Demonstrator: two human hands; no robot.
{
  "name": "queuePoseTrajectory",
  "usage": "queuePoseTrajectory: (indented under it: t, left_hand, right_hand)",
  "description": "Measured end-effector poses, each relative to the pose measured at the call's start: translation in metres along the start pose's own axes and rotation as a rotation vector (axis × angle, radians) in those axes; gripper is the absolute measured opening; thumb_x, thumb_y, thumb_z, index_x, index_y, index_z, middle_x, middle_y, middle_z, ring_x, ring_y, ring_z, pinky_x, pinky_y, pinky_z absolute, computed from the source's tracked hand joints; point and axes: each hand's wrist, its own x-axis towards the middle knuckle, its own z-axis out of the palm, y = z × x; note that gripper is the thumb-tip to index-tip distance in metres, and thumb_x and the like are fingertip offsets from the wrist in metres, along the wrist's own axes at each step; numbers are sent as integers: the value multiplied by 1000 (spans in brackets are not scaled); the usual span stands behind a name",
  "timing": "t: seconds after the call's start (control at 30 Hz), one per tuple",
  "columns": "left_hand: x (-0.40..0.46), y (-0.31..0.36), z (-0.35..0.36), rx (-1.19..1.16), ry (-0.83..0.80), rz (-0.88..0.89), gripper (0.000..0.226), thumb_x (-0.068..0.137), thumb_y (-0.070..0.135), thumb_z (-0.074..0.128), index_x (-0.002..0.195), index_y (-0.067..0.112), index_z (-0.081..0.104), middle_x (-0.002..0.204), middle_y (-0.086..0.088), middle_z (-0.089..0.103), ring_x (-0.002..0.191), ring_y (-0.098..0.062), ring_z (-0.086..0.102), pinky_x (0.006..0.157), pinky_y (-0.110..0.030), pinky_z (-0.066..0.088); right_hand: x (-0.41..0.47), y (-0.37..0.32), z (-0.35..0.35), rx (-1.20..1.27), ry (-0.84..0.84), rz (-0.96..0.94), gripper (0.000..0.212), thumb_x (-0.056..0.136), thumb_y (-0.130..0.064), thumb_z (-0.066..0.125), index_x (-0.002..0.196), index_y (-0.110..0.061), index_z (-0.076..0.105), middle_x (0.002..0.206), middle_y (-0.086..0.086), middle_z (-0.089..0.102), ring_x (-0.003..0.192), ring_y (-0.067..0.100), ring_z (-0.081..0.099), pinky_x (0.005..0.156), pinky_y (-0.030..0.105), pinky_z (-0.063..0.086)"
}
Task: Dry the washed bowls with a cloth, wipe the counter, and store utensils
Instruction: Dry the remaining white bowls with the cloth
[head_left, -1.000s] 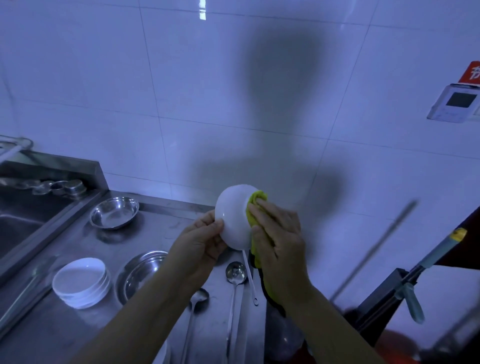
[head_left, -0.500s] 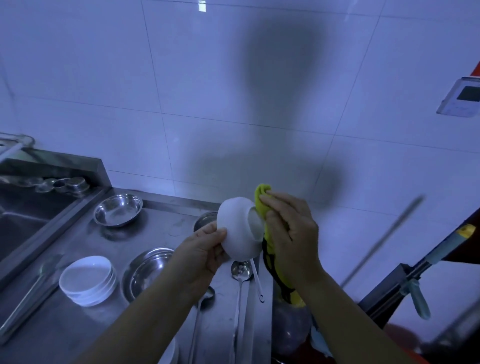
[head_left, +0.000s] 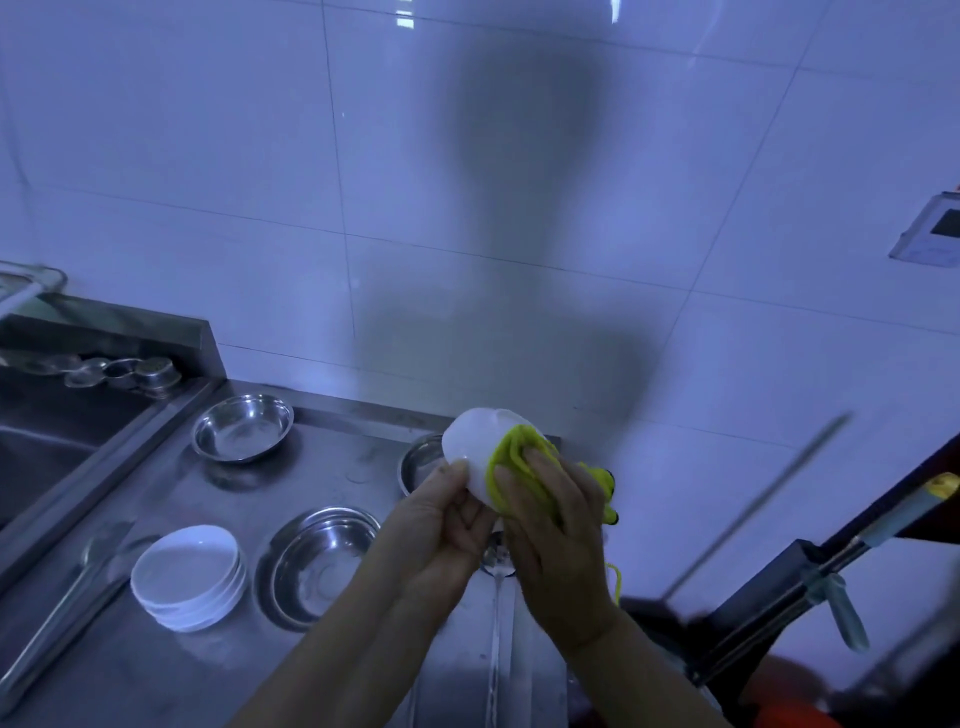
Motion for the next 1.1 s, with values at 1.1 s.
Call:
queuePoseTrajectory:
  t: [1.1]
  left_hand:
    - [36, 23, -20, 1009, -173, 288, 24, 94, 3, 43, 90, 13, 64, 87, -9, 65, 74, -10, 58, 58, -16, 47]
  right_hand:
    - [64, 30, 14, 336, -381, 419, 28, 92, -16, 49, 109, -13, 72, 115, -3, 64, 111, 17, 54, 95, 34, 44]
